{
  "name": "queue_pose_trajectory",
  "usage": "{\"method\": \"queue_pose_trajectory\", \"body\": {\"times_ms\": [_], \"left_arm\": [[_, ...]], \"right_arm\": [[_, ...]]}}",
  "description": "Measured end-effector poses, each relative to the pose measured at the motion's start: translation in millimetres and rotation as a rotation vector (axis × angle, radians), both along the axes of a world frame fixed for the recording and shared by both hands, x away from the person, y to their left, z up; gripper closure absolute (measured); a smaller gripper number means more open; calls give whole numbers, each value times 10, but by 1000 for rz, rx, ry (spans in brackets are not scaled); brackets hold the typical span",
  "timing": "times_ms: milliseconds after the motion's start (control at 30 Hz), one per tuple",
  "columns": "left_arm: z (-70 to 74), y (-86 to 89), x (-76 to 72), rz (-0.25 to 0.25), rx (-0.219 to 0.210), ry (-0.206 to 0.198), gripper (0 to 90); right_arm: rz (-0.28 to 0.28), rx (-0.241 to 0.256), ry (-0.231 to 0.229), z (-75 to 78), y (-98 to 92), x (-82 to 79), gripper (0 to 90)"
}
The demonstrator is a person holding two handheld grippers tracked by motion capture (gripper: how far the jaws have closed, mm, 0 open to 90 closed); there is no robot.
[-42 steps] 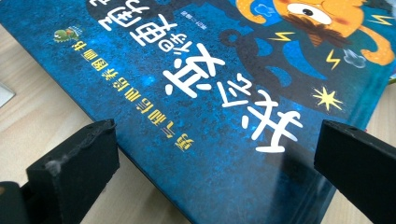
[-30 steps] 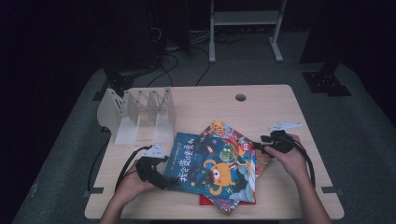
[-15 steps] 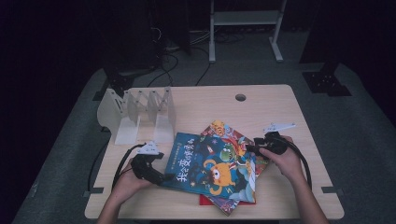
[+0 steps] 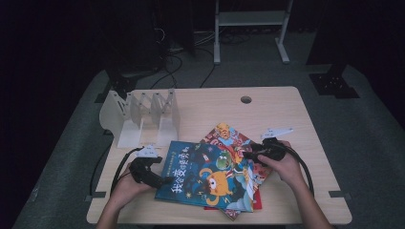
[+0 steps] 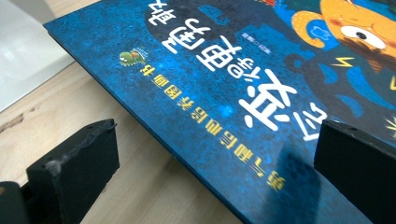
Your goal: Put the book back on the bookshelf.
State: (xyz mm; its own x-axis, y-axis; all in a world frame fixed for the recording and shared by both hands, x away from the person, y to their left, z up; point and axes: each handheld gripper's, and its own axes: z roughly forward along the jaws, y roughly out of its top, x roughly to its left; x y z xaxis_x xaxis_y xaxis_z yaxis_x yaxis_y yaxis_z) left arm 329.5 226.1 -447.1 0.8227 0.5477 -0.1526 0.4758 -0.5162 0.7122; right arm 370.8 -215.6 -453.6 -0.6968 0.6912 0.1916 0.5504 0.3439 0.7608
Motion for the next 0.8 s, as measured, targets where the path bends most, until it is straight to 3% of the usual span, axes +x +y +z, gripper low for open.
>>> {"method": "queue_pose_trajectory", "body": {"times_ms": [267, 367, 533, 800], "left_arm": [[-12, 72, -17, 21, -6, 26, 0], [-8, 108, -38, 28, -13, 29, 0], [-30, 192, -87, 35, -25, 42, 0], [-53, 340, -193, 51, -51, 53, 0]], "right_arm": [[19, -3, -4, 7, 83, -59, 428], [3, -34, -10, 48, 35, -115, 442], [12, -34, -14, 128, -123, -281, 565], [129, -81, -15, 98, -143, -599, 779]]}}
